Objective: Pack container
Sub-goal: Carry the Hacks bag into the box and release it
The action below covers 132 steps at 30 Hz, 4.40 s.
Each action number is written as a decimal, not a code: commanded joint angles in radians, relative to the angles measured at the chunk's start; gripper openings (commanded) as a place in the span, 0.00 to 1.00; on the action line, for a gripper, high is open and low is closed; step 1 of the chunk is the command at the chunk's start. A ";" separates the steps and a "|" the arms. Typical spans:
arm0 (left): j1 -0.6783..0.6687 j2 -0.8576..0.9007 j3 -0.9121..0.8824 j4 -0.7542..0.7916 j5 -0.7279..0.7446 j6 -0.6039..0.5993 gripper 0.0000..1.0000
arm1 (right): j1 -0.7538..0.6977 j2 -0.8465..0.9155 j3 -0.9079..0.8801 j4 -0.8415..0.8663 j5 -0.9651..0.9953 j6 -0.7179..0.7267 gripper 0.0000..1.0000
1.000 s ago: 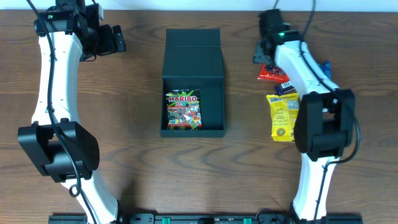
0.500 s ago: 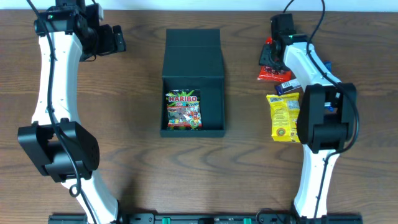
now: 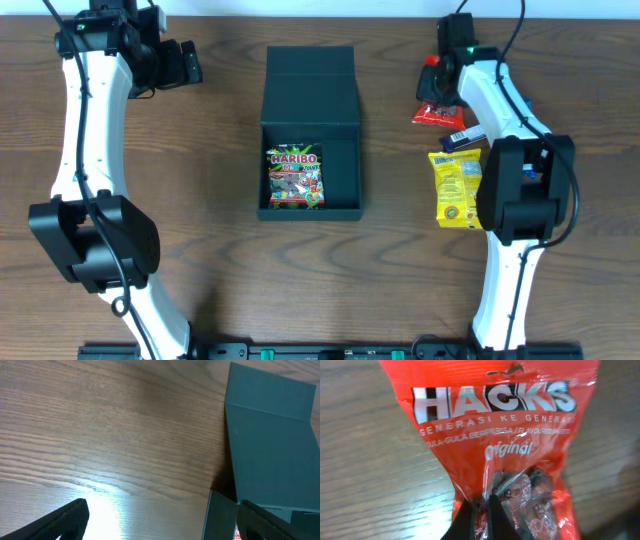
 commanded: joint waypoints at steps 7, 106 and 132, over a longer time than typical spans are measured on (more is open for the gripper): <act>0.000 -0.022 -0.005 0.000 0.003 0.021 0.95 | 0.073 -0.078 0.282 -0.256 0.003 -0.003 0.01; 0.068 -0.022 -0.005 -0.034 -0.023 0.029 0.95 | 0.702 -0.105 -0.054 -0.121 -0.090 -0.002 0.01; 0.068 -0.022 -0.005 -0.023 -0.023 0.029 0.95 | 0.624 -0.192 -0.299 -0.113 -0.113 -0.038 0.01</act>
